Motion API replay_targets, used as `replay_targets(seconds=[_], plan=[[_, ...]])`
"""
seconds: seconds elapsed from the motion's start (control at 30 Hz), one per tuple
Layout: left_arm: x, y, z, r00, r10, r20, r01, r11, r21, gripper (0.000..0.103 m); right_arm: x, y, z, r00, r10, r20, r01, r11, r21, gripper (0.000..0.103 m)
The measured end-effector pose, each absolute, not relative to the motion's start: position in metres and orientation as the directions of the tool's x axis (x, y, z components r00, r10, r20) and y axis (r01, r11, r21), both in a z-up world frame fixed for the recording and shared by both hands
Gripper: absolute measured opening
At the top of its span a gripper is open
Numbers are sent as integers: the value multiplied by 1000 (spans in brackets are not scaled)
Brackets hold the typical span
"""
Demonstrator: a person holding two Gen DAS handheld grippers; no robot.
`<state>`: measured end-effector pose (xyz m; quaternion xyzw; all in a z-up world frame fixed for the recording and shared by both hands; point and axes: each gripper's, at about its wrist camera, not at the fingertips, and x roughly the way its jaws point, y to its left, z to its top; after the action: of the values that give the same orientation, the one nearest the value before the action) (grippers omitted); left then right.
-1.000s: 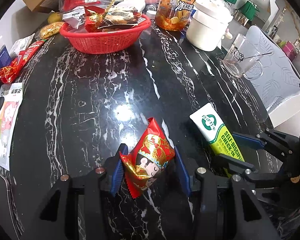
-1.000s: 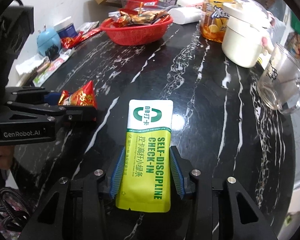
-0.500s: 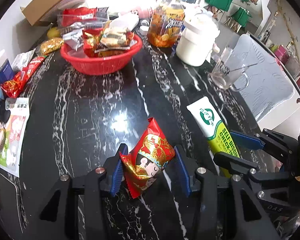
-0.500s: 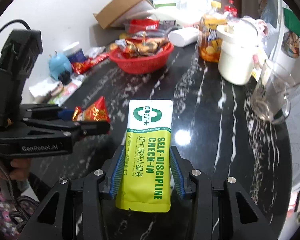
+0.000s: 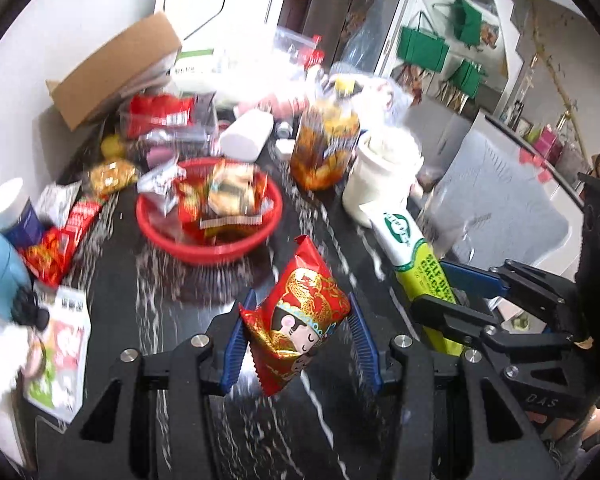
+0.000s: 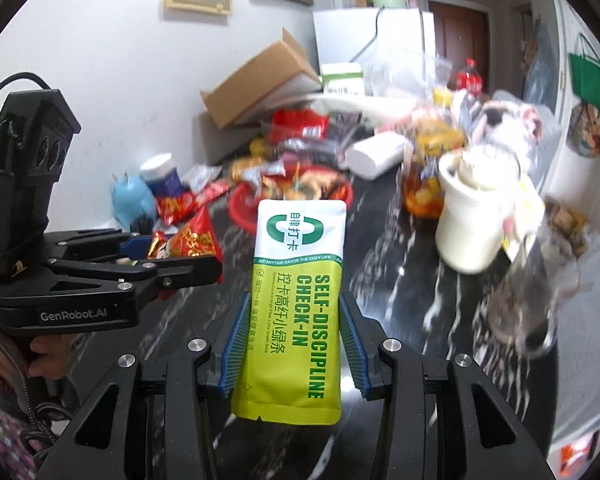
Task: Organize snacks
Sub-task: 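Carry the red candy packet and yellow-green bar over the red basket with both grippers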
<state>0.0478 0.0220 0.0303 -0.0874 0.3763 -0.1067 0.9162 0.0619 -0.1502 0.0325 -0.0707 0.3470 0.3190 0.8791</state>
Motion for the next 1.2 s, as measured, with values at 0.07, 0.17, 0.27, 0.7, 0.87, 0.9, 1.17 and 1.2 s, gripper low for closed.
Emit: replay_targets(seconds=[0.07, 0.17, 0.27, 0.7, 0.87, 0.9, 1.17, 1.2], plan=[[55, 25, 40, 716, -259, -649, 133, 962, -238, 46, 71, -146, 42, 569, 518, -638, -614, 785, 89, 43], [66, 32, 52, 738, -261, -622, 137, 961, -240, 46, 84, -140, 54, 583, 528, -618, -623, 779, 78, 43], [78, 41, 63, 760, -257, -597, 135, 961, -241, 46, 100, -132, 65, 589, 543, -598, -632, 771, 79, 43], [138, 83, 94, 817, -204, -539, 94, 970, -225, 46, 170, -82, 85, 574, 606, -550, -681, 727, 90, 43], [157, 98, 97, 833, -168, -527, 62, 975, -212, 46, 198, -60, 79, 565, 615, -550, -682, 723, 108, 43], [162, 102, 95, 834, -161, -528, 55, 976, -212, 46, 202, -57, 78, 563, 615, -552, -682, 723, 109, 43], [194, 115, 72, 811, -135, -570, 9, 976, -219, 46, 229, -40, 62, 574, 586, -573, -661, 744, 99, 43], [199, 114, 68, 803, -129, -582, 6, 978, -209, 46, 232, -39, 59, 571, 582, -579, -658, 746, 101, 43]])
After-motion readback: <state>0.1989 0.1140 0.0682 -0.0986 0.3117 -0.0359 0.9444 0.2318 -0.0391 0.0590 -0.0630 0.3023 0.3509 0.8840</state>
